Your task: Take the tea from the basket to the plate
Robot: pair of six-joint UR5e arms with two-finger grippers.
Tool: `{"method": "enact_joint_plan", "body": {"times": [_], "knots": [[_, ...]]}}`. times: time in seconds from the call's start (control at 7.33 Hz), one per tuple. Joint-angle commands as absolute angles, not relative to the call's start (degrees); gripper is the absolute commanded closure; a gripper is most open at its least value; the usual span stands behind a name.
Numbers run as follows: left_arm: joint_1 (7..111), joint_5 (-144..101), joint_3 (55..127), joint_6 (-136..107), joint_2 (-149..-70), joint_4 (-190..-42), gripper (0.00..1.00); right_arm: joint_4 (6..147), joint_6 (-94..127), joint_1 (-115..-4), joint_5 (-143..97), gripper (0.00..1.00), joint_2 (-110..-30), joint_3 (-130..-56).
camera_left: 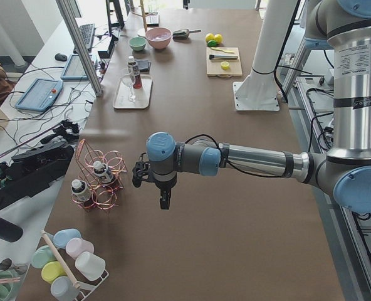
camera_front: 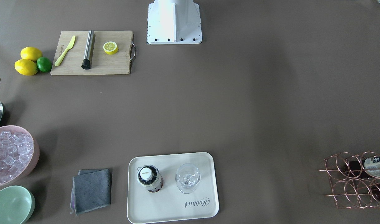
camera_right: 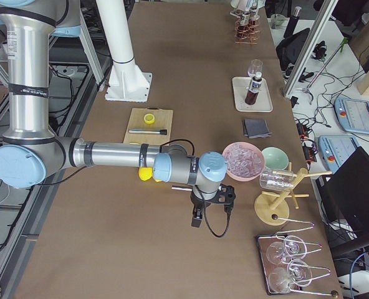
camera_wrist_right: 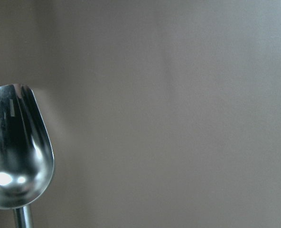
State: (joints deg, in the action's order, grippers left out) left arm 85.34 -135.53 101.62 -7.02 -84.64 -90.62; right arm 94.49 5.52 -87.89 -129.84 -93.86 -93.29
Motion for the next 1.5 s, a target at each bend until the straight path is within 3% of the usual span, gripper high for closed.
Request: {"method": "enact_joint_plan", "body": {"times": [0.0,1.36], "knots": [[85.34,-135.44,101.43,-7.56,-84.64,-90.53,0.03,94.48,5.45,-87.89,-130.34,0.0,-93.87,-93.42],[85.34,-135.44,101.34,-8.17,-83.85,-90.61,0.03,94.39,5.89,-88.33,-130.16,0.0,-93.87,-93.78]]}}
